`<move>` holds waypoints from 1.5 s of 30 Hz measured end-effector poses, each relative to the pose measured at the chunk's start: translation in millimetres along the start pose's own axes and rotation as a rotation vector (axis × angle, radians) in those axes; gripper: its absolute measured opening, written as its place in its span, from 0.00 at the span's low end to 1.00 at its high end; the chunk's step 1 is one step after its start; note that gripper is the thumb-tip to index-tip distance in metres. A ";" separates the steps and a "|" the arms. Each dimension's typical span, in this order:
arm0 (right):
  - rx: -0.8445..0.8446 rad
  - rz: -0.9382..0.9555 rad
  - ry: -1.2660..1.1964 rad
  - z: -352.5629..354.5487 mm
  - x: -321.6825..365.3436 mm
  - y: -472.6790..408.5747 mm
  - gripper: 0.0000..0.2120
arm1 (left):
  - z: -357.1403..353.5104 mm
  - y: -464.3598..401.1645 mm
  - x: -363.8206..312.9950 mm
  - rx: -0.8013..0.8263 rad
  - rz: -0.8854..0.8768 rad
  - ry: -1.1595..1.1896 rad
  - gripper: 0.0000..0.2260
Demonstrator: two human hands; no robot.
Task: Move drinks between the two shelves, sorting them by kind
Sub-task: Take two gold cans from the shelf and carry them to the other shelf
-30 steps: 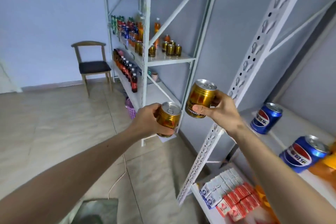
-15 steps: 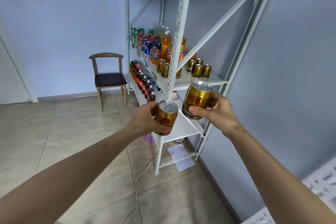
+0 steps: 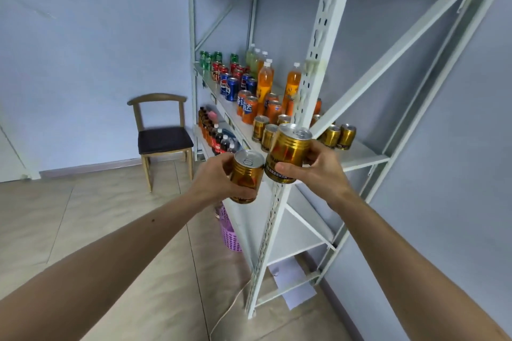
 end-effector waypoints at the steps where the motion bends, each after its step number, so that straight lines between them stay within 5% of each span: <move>1: 0.005 0.009 -0.001 -7.0 4.2 -12.3 0.31 | 7.1 -12.4 7.6 -0.012 0.004 -0.001 0.36; 11: -0.040 0.041 -0.049 -68.5 33.9 -150.7 0.33 | 68.0 -150.9 77.9 -0.014 -0.016 0.006 0.34; 20: -0.249 -0.043 -0.090 -80.7 36.8 -255.6 0.33 | 70.4 -312.9 115.2 0.219 -0.162 0.068 0.35; 24: -0.390 -0.103 -0.076 -60.3 33.1 -281.4 0.31 | 38.2 -367.5 110.6 0.352 -0.224 0.143 0.35; 30: -0.653 -0.172 -0.062 -13.5 14.7 -308.2 0.29 | -31.5 -438.4 84.6 0.481 -0.377 0.180 0.48; 35: -0.853 -0.241 -0.053 27.8 -9.7 -320.1 0.31 | -85.3 -470.1 60.2 0.573 -0.468 0.249 0.38; 45: -1.106 -0.395 -0.090 62.3 -63.2 -327.1 0.31 | -176.4 -514.0 43.7 0.763 -0.472 0.288 0.34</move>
Point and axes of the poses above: each hand's wrist, its own y-axis away from the middle knuckle, its own z-axis out of the back of the hand, x = y × z, the point moved 9 cm from there along -y, towards the middle knuckle, and after that the axes turned 10 degrees about -z, right-handed, at the moved point
